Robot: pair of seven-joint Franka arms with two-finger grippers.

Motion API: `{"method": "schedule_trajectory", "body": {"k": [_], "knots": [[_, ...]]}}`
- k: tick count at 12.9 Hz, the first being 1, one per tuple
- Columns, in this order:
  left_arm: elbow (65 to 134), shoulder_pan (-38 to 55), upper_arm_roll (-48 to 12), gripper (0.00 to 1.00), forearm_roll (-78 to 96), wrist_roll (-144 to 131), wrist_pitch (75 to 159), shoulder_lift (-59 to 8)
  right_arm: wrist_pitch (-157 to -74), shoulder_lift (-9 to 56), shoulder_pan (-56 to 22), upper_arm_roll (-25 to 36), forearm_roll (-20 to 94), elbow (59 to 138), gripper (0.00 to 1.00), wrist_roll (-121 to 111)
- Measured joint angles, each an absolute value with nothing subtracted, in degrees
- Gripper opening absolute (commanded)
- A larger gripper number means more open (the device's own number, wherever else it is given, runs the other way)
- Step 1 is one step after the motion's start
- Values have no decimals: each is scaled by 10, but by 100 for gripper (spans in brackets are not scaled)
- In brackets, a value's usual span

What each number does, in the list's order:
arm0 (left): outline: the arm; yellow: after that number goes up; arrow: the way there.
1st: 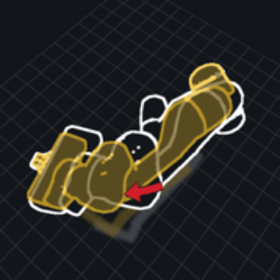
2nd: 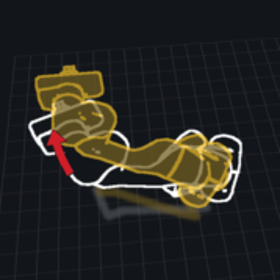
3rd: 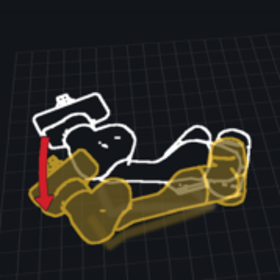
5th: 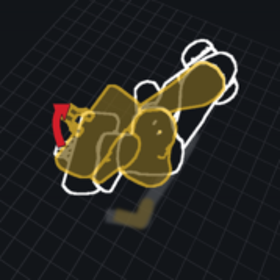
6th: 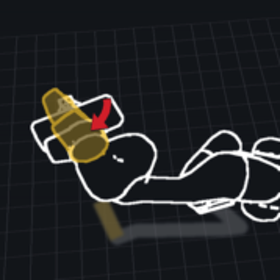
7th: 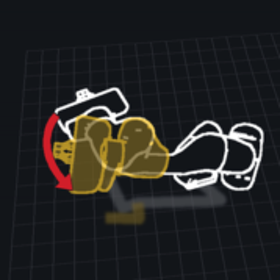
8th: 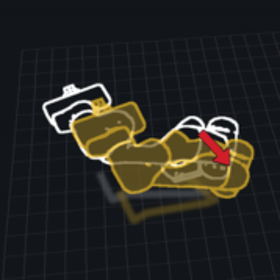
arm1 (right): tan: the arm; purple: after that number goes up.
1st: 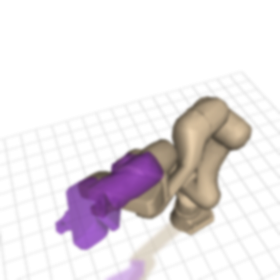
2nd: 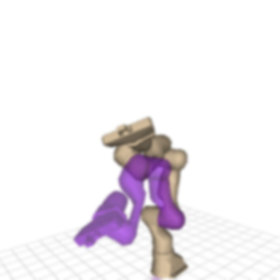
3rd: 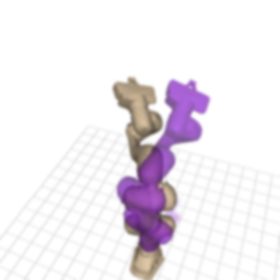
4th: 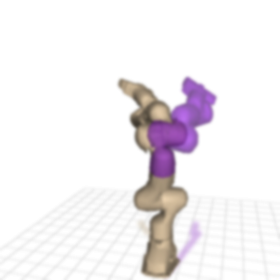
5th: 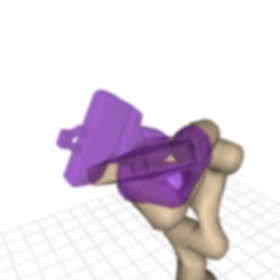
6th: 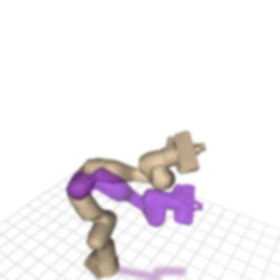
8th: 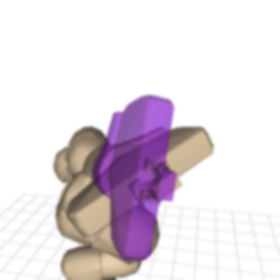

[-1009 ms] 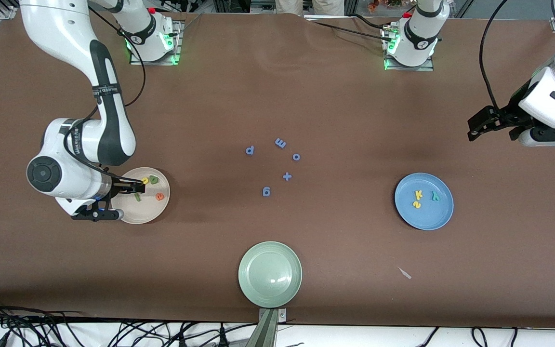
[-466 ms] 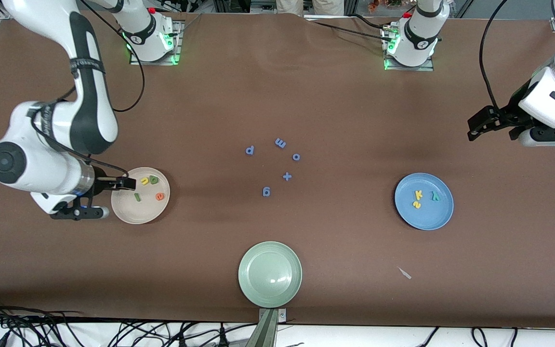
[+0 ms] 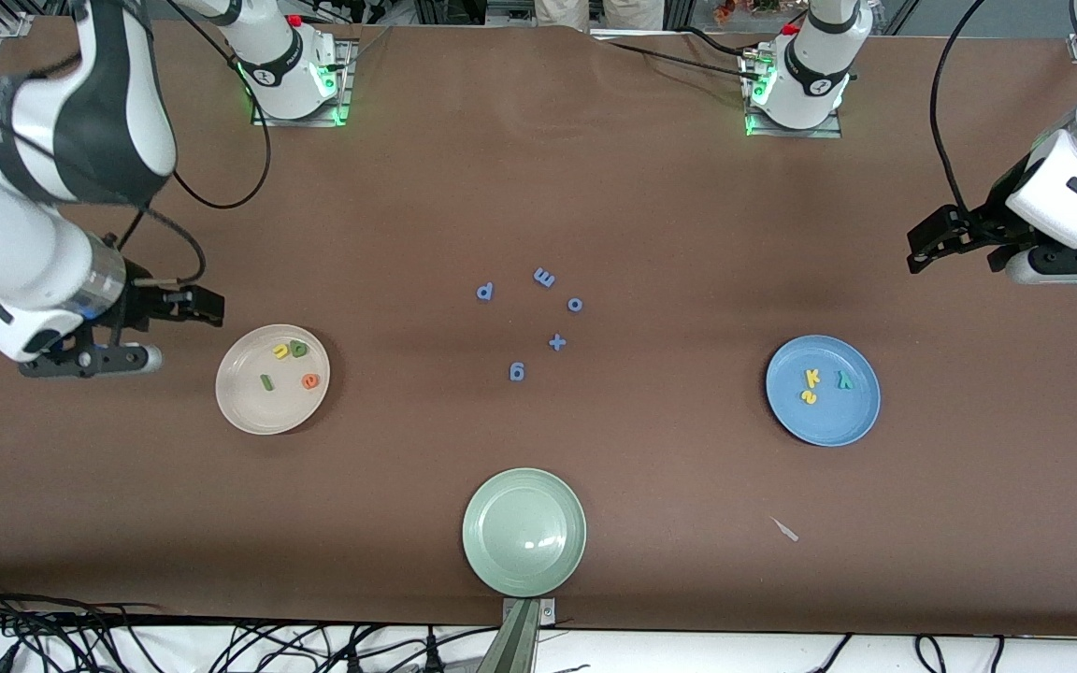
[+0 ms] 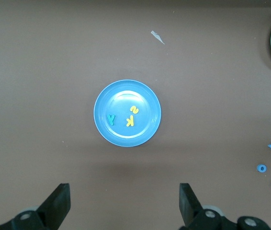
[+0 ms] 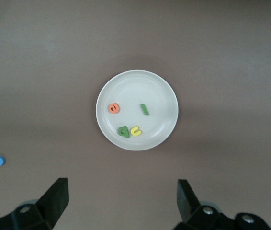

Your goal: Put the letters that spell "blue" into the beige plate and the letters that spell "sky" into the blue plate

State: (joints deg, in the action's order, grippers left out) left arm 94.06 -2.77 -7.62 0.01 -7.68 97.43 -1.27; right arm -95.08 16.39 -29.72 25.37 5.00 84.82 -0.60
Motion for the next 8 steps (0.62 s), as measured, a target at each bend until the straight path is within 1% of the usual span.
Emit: {"method": "schedule_trajectory", "body": {"k": [1,2,4,5,8], "knots": [[941,-28,-76,100,0,-77,974,-13,-932,142,-291,244,41,848,100,-1],[941,-28,-76,100,0,-77,974,-13,-918,121,-266,220,36,848,100,0],[941,-28,-76,100,0,-77,974,-13,-899,88,-168,130,30,848,100,0],[941,-28,-76,100,0,-77,972,-13,-889,77,-135,102,28,849,100,0],[940,-28,-76,100,0,-77,967,-13,-876,64,-104,83,27,858,100,-1]]}}
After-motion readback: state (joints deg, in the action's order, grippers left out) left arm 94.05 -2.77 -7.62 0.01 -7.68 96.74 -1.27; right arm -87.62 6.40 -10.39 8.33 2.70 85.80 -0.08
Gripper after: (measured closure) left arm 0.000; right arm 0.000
